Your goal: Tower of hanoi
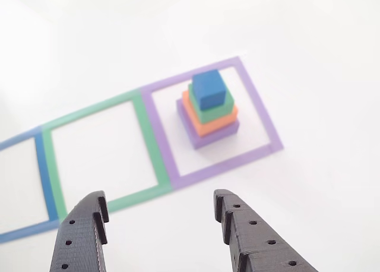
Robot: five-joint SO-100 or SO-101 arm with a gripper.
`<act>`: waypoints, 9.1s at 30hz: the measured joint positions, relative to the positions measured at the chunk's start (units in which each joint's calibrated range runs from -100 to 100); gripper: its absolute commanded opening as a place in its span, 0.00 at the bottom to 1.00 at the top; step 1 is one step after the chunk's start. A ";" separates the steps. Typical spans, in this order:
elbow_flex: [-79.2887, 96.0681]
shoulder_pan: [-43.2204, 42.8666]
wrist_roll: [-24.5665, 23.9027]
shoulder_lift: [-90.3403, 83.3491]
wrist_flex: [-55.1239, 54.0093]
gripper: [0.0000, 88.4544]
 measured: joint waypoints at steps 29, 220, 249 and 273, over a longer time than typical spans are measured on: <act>31.77 7.70 3.35 -4.81 -33.79 0.28; 56.48 -14.00 3.35 48.97 -115.57 0.06; 44.82 -17.27 3.74 75.56 -130.82 0.16; 44.82 -16.70 3.94 59.01 -119.74 0.05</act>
